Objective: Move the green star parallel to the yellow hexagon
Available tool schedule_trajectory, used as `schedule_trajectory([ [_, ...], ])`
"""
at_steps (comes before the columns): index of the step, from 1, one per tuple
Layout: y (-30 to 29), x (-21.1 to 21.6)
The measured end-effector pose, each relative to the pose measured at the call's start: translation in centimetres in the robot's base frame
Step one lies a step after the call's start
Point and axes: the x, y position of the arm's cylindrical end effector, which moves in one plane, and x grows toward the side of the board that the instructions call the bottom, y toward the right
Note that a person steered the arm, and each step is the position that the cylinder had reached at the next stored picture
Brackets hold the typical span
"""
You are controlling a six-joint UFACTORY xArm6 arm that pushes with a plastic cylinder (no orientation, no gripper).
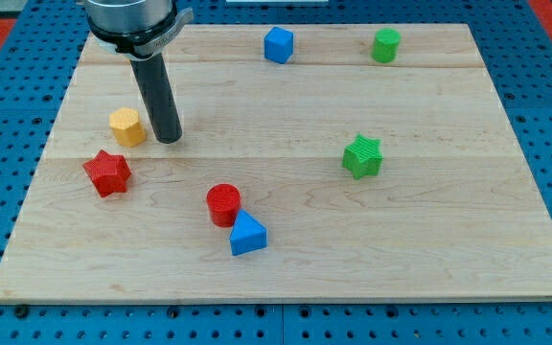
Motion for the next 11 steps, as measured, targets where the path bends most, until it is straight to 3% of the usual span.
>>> schedule_trajectory([
  [2, 15.3, 3.4],
  [3, 18.5, 5.4],
  [8, 21.6, 5.7],
  [10, 27.6, 1.7],
  [11, 24.6, 1.7],
])
